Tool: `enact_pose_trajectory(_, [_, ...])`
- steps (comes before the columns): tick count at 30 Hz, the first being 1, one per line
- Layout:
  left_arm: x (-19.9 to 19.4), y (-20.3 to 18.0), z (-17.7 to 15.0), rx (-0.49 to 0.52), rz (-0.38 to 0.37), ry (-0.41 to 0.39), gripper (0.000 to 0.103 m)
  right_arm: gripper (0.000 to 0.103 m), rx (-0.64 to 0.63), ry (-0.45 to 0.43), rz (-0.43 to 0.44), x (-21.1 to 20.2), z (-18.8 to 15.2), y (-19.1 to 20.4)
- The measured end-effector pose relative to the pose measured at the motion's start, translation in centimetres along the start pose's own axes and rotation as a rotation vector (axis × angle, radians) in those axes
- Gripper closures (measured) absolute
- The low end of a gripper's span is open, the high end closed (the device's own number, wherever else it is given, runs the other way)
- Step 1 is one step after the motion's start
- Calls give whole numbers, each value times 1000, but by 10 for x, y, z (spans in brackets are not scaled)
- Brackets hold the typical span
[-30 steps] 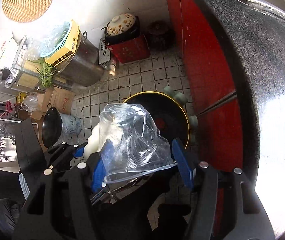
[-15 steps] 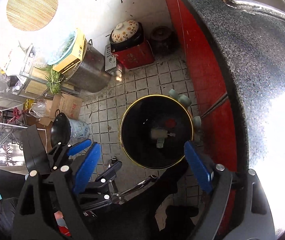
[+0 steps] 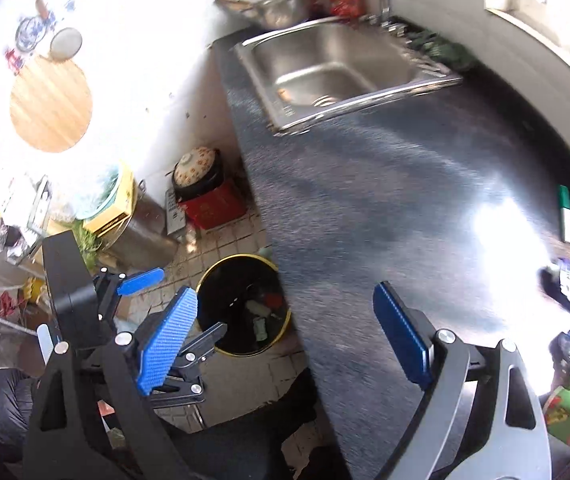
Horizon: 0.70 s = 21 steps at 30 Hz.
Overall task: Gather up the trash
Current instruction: 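Return both tools to the counter toward the remaining trash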
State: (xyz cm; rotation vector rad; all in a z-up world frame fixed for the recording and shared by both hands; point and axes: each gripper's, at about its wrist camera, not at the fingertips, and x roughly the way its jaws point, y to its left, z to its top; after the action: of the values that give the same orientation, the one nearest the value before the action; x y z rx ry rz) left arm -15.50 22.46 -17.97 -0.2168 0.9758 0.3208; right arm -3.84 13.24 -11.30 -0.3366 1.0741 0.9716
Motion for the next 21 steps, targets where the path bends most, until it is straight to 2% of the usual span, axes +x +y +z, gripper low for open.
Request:
enact_pose_trajectory(4, [-16, -82, 38, 175, -114, -55, 7, 16, 143, -119, -139, -80, -36, -66])
enact_pose_trajectory(11, [-44, -224, 66, 374, -370, -37, 7, 16, 419, -249, -386, -202, -139, -173])
enact_pose_trajectory(15, [-59, -284, 60, 490, -431, -46, 7, 16, 564, -271, -477, -241, -204, -208])
enact_pose_trajectory(18, [-65, -303, 55, 545, -454, -52, 7, 16, 647, -279, -504, -257, -241, -224])
enact_pose_trajectory(21, [-61, -312, 55, 568, -448, -42, 7, 16, 697, -283, -504, -260, -259, -233])
